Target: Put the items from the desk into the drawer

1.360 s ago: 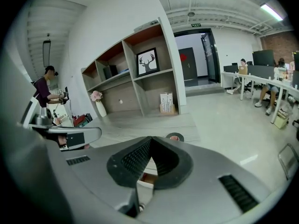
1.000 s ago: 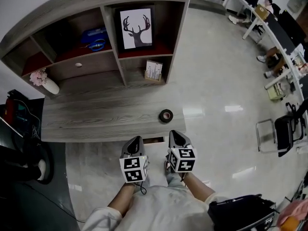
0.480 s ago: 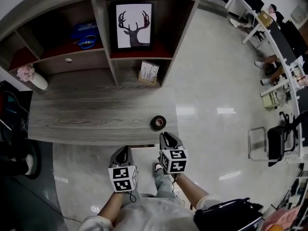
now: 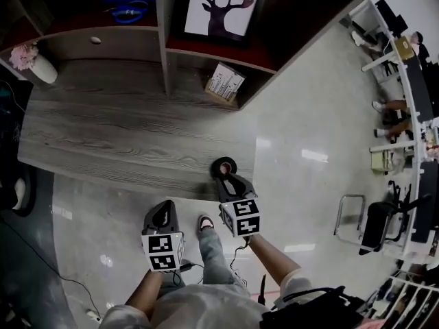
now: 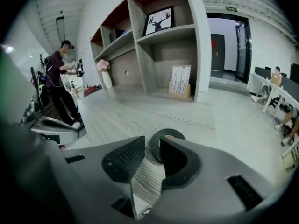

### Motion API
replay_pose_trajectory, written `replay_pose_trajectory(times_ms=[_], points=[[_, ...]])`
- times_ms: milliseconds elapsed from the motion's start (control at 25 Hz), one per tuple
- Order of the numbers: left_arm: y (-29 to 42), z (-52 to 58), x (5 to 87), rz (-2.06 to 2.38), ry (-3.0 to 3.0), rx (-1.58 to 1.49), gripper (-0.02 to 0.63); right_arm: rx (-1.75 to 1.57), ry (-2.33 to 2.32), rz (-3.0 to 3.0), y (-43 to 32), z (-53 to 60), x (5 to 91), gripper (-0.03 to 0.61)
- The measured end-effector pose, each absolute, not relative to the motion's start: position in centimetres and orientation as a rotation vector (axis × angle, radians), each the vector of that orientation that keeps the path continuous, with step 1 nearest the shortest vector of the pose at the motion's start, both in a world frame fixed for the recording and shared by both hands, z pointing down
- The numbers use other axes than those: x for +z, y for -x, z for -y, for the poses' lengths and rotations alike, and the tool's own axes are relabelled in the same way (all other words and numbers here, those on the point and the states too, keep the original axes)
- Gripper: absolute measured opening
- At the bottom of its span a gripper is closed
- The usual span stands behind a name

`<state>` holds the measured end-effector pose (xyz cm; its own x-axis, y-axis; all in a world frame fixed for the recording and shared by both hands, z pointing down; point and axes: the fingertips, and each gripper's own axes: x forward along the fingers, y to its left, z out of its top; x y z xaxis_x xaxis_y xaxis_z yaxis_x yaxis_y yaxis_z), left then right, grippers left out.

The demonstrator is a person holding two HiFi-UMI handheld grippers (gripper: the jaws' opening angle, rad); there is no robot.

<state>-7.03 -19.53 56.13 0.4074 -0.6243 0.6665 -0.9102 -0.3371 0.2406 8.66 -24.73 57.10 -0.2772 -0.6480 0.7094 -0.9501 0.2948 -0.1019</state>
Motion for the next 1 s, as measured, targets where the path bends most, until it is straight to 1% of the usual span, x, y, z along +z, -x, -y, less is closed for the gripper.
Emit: replay_pose_trajectory(times_ms=[320, 720, 840, 1000], points=[[7.5, 20.5, 57.6, 1.360, -2.009, 0.607, -0.003, 0.599, -1.197, 2.019, -7.8, 25.8, 59.2, 0.117], [7.6, 20.8, 58.1, 1.394, -1.970, 0.592, -0.003, 0.543, -1.077, 1.985, -7.7, 25.8, 60.8, 0.117], [7.5, 20.6, 58.2, 1.395, -1.966, 0.591, -0.003, 0.509, -1.060, 1.964, -8.0, 26.0, 60.9, 0.098], [7.6, 20.3, 58.5, 1.391, -1.966, 0.601, -0.003, 0.491, -1.012, 1.954, -7.9, 25.9, 61.0, 0.097]])
